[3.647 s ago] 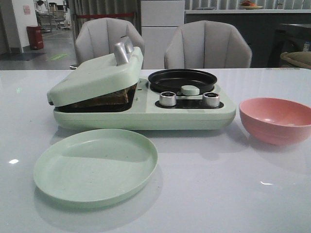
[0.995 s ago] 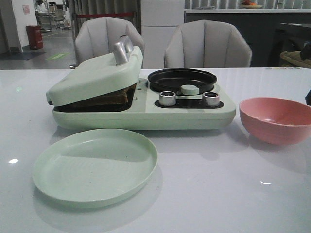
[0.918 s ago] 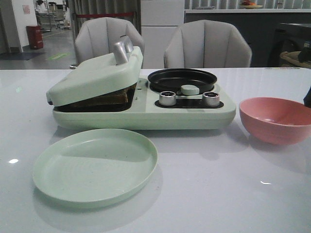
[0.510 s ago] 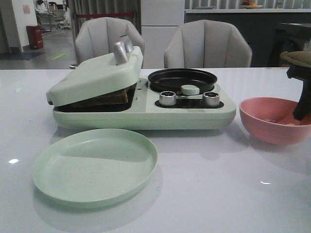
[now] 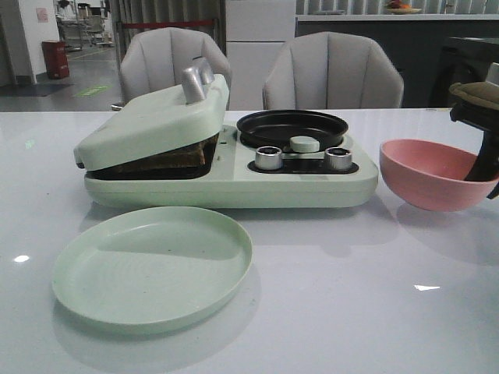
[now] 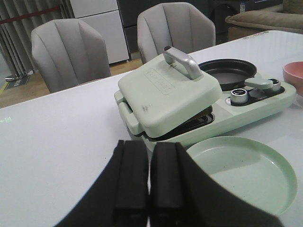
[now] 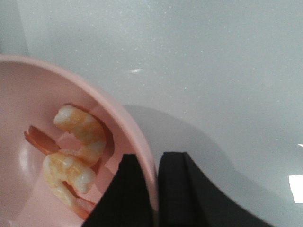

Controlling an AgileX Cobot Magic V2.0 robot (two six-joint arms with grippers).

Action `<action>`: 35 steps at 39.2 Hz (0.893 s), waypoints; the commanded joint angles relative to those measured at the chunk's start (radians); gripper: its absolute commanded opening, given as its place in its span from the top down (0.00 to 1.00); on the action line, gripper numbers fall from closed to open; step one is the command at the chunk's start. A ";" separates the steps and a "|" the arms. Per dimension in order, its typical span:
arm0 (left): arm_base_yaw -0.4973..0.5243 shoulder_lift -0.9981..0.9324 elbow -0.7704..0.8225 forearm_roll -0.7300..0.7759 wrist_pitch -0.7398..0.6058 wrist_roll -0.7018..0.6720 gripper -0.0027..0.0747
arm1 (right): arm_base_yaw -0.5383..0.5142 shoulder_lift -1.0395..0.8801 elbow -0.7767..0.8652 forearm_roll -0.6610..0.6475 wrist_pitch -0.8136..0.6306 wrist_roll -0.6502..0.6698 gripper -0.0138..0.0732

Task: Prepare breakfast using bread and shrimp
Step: 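Grasp the rim of the pink shrimp bowl with the right gripper, then lift the pink bowl with the right gripper over the black pan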

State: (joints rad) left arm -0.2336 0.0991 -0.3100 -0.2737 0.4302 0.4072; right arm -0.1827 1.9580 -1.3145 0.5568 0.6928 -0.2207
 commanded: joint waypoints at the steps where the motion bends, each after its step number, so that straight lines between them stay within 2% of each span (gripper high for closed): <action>1: -0.008 0.009 -0.025 -0.008 -0.081 -0.010 0.82 | -0.004 -0.053 -0.049 0.031 -0.013 -0.010 0.70; 10: -0.008 0.009 -0.025 -0.008 -0.081 -0.010 0.82 | 0.036 -0.053 -0.205 0.028 0.058 -0.014 0.70; 20: -0.008 0.009 -0.025 -0.008 -0.081 -0.010 0.82 | 0.146 -0.053 -0.403 0.015 0.014 -0.027 0.70; 27: -0.008 0.009 -0.025 -0.008 -0.081 -0.010 0.82 | 0.240 -0.051 -0.481 0.010 -0.121 -0.100 0.70; 31: -0.008 0.009 -0.025 -0.008 -0.081 -0.010 0.82 | 0.289 -0.049 -0.479 0.010 -0.245 -0.170 0.70; 35: -0.008 0.009 -0.025 -0.008 -0.081 -0.010 0.82 | 0.316 -0.048 -0.448 0.010 -0.391 -0.184 0.70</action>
State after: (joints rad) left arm -0.2336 0.0991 -0.3100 -0.2737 0.4302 0.4072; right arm 0.1170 1.9674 -1.7546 0.5481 0.4956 -0.3687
